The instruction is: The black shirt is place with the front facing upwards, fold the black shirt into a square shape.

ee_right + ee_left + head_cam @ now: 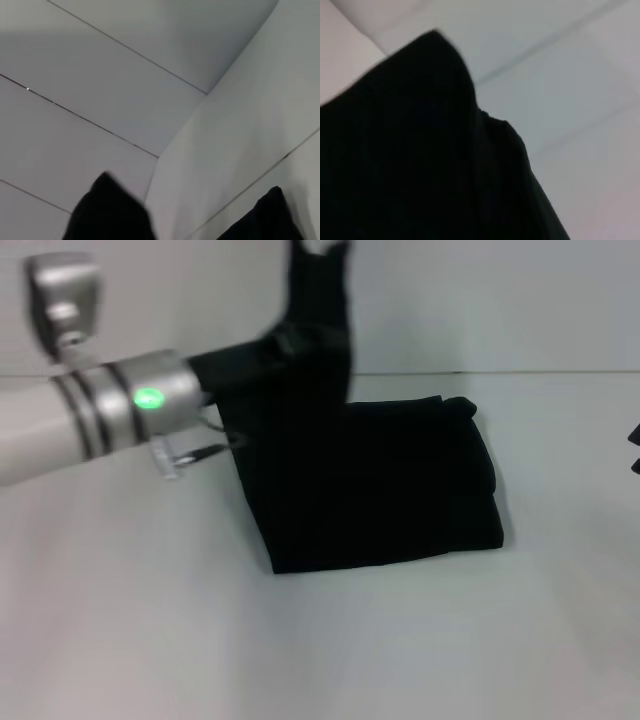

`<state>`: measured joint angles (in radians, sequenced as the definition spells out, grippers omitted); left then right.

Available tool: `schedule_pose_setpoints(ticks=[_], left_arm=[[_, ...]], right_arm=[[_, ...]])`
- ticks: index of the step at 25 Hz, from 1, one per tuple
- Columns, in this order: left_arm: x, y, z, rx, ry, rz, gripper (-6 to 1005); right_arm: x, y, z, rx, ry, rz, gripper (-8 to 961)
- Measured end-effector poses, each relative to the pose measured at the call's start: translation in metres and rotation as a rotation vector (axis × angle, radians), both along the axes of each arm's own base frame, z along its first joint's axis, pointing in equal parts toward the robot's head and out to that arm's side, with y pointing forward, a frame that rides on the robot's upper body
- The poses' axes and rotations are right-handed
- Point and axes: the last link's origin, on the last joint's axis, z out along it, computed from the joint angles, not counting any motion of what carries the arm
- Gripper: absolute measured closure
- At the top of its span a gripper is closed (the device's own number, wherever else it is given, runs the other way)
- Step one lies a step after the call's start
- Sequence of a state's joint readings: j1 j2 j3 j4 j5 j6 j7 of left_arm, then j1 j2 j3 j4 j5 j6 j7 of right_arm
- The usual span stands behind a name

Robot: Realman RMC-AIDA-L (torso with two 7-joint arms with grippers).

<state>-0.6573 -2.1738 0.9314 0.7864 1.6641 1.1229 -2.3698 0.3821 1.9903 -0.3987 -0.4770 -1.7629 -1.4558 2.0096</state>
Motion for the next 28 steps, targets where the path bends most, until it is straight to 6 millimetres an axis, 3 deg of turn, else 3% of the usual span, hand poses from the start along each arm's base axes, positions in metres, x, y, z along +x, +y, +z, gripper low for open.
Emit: schedule_pose_setpoints(ticks=[5,9,15,19,23,26,28], left_arm=[[0.033,0.007,-0.051,-0.047,0.168,-0.07,881],[0.045,0.004,-0.09,-0.074,0.328,-0.126,876],[0.058,-0.006,-0.107,-0.094,0.401,-0.265,867],[0.068,-0.013,-0.1,-0.122,0.339,-0.331,841],[0.075,-0.018,-0.067,-0.102,0.197,-0.396,756],[0.053,-0.018,-0.033,-0.046,0.085,-0.336,692],[0.027,-0.021,-0.02,-0.034,0.057,-0.261,650]], right_arm=[[-0.002,0.002,-0.001,-0.003,0.002,0.007,152],[-0.004,0.003,-0.002,-0.005,0.003,0.01,152],[-0.003,0.002,-0.003,-0.012,0.0,0.01,152],[-0.003,0.003,-0.002,-0.014,-0.002,0.007,152],[-0.002,0.003,-0.001,-0.015,-0.003,0.004,152],[0.0,0.001,0.0,-0.012,-0.002,0.001,152],[0.0,0.001,0.001,-0.012,-0.002,0.0,152]])
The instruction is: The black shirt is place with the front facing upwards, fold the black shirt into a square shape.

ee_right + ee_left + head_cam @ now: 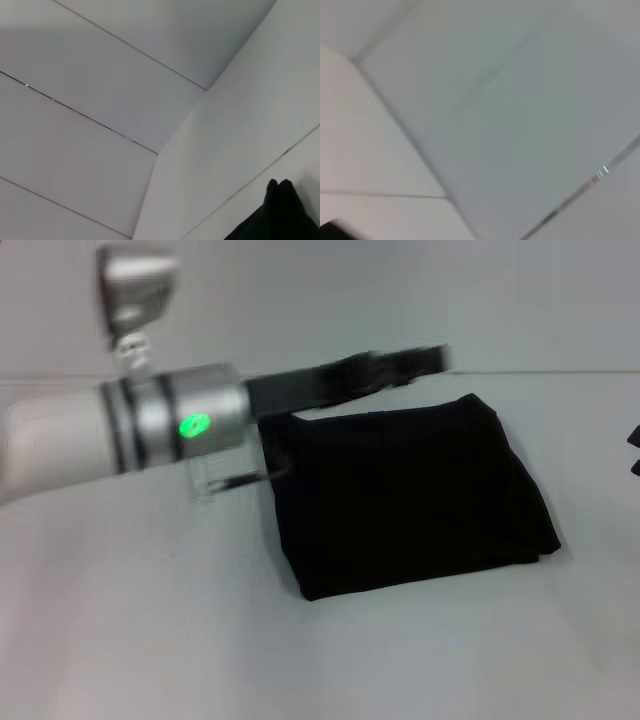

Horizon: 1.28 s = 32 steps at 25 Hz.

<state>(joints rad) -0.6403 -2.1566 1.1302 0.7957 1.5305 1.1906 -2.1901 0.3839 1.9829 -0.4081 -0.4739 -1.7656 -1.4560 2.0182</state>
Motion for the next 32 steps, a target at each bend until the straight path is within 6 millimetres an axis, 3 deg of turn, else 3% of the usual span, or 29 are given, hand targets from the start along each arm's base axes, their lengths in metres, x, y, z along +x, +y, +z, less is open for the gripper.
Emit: schedule_pose_setpoints(ticks=[3,7,14,21,32], left_arm=[[-0.043,-0.01,0.003,-0.036,0.011,0.122,530],[-0.09,-0.027,-0.006,-0.142,0.001,0.312,367],[-0.125,-0.053,-0.021,-0.343,-0.003,0.561,92],[-0.133,-0.064,-0.029,-0.402,0.013,0.631,175],[-0.129,-0.054,-0.046,-0.395,0.092,0.66,242]], right_arm=[[0.0,0.0,0.0,-0.004,0.0,0.0,152],[-0.001,0.0,-0.001,-0.005,0.002,0.001,152],[-0.001,0.0,0.0,-0.01,0.014,-0.001,152],[-0.002,0.0,0.0,-0.009,0.017,0.002,152],[-0.001,0.0,0.0,-0.008,0.01,0.001,153]])
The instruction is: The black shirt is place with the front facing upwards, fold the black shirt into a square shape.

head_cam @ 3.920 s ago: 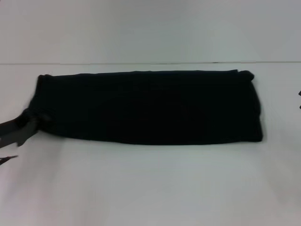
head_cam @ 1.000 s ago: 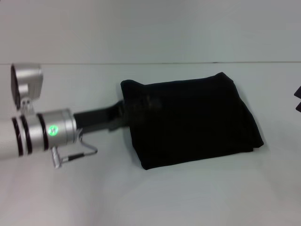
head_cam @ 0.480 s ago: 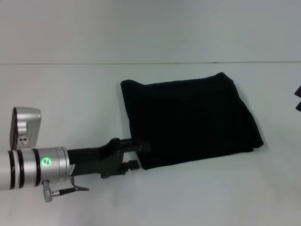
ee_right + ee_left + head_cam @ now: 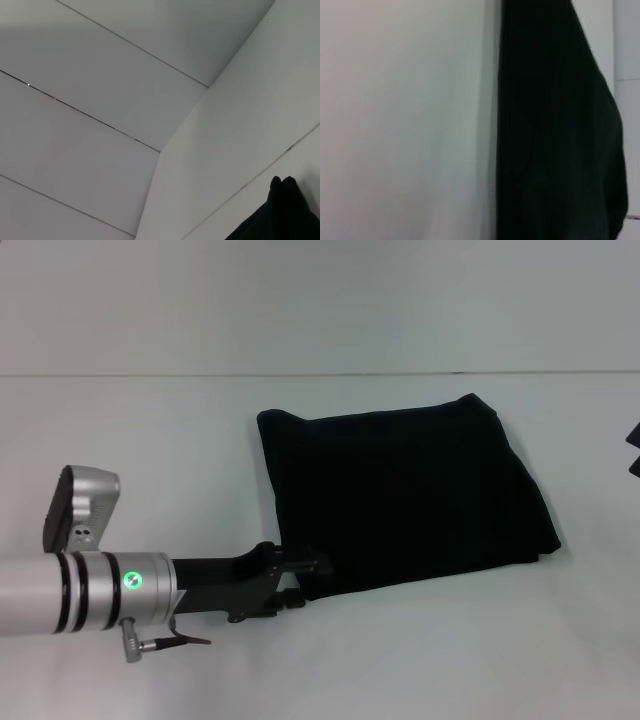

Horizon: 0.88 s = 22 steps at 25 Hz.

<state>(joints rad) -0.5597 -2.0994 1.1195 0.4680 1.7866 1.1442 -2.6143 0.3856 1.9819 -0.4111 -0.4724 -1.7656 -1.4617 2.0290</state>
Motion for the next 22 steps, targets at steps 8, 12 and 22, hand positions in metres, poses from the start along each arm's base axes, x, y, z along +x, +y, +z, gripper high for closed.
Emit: schedule_pose_setpoints(ticks=[8,12,22], left_arm=[[0.0047,0.0072,-0.0033,0.012,0.037,-0.012,400],[0.0041,0.0075,-0.0029,0.012,0.039,-0.01,643],[0.0025,0.0074,-0.0014,0.013,0.046,-0.016,916]], right_arm=[[0.0005,-0.0007,0.0013,0.003,0.004,-0.002,153],[0.0013,-0.0013,0.0017,0.005,0.005,-0.005,153],[0.0001,0.0007,0.0019,0.006,0.004,-0.002,153]])
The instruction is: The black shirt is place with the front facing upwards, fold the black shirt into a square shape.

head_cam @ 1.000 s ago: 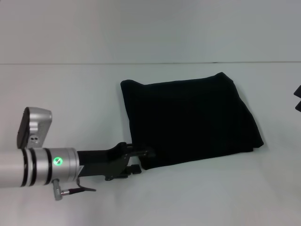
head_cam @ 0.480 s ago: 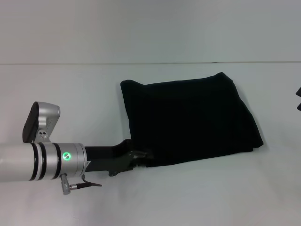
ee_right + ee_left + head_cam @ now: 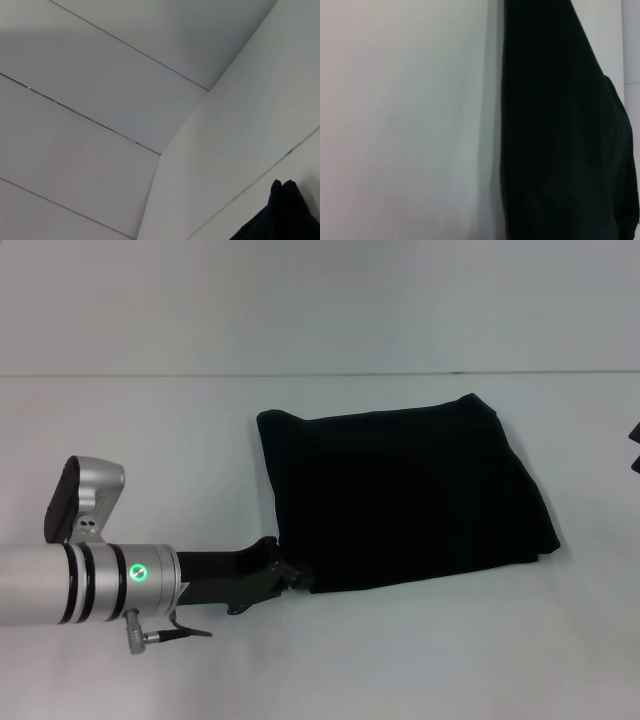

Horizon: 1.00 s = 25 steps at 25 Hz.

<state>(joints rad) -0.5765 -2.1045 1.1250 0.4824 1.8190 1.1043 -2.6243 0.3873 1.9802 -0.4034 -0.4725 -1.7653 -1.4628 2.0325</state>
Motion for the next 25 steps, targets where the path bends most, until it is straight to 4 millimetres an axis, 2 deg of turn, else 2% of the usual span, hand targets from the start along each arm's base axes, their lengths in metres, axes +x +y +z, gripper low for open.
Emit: schedule_pose_setpoints(ticks=[4,6,13,25], left_arm=[[-0.006,-0.004,0.005,-0.003,0.023,-0.02,953],[-0.017,-0.011,0.014,0.02,0.019,-0.001,972],[-0.044,-0.029,0.042,0.09,-0.017,0.045,946],[-0.053,-0.037,0.049,0.078,-0.017,0.037,902]], right_arm=[[0.0,0.0,0.0,0.0,-0.001,-0.001,153],[0.0,0.0,0.0,0.001,0.0,-0.001,153],[0.0,0.001,-0.001,0.001,0.001,-0.008,153],[-0.003,0.005,-0.003,0.0,0.006,-0.003,154]])
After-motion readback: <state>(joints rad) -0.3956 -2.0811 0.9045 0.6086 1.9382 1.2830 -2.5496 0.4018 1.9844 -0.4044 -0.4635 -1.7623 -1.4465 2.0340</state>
